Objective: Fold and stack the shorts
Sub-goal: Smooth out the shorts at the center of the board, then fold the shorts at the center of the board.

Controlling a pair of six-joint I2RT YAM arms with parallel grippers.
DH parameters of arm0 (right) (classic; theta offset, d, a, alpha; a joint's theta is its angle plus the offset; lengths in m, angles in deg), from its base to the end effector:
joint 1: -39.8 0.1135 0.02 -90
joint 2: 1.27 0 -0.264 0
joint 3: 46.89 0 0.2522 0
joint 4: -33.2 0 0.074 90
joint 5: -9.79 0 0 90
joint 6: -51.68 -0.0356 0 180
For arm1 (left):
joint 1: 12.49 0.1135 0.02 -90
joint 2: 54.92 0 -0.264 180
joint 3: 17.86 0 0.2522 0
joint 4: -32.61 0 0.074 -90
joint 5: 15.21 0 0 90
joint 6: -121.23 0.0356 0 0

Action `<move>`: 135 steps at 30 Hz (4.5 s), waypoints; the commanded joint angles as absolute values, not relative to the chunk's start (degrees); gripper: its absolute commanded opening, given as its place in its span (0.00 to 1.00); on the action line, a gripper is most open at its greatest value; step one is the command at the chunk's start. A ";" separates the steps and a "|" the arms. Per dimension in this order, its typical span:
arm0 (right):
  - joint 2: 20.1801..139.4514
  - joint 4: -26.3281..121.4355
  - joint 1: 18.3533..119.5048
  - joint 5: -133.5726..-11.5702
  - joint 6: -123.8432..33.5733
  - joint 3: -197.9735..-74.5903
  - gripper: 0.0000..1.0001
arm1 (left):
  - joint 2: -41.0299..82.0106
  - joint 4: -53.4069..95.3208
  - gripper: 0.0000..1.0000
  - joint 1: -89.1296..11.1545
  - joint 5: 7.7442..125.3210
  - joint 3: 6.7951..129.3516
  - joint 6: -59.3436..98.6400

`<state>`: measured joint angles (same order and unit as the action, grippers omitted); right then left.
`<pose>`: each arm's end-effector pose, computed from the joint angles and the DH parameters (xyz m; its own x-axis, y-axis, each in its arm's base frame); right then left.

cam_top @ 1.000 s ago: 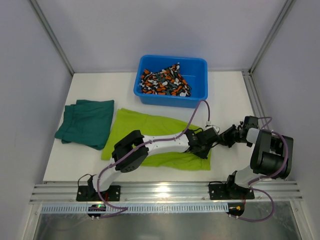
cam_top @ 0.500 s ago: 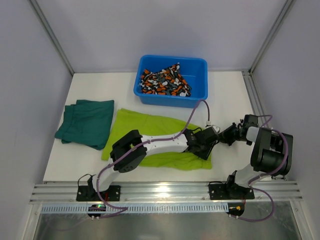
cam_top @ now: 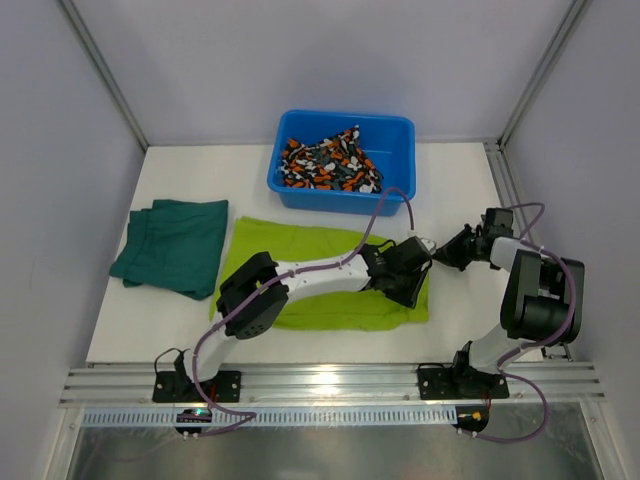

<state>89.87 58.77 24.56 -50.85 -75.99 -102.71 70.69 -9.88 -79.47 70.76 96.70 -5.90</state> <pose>0.2768 -0.0573 0.1399 -0.6679 0.7340 -0.1233 0.5143 0.5749 0.6364 0.1879 -0.4486 0.1917 -0.8148 0.3779 -0.4397 0.5551 0.7272 -0.4038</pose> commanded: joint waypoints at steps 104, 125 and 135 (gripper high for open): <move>74.25 67.48 27.32 -49.34 -63.03 -94.12 0.04 | 65.68 -2.84 0.51 -65.14 66.44 88.80 -15.27; 74.67 114.89 29.33 -100.33 -58.36 -138.86 0.04 | 30.87 -21.49 0.57 -62.42 87.46 61.91 -15.62; 76.69 121.66 43.22 -109.13 -64.33 -141.94 0.04 | 35.43 -9.73 0.56 -57.66 78.58 56.91 -13.16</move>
<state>76.38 117.59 41.36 -104.86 -61.43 -139.78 34.42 -17.94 -57.74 82.98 59.17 -14.38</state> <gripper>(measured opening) 0.105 0.566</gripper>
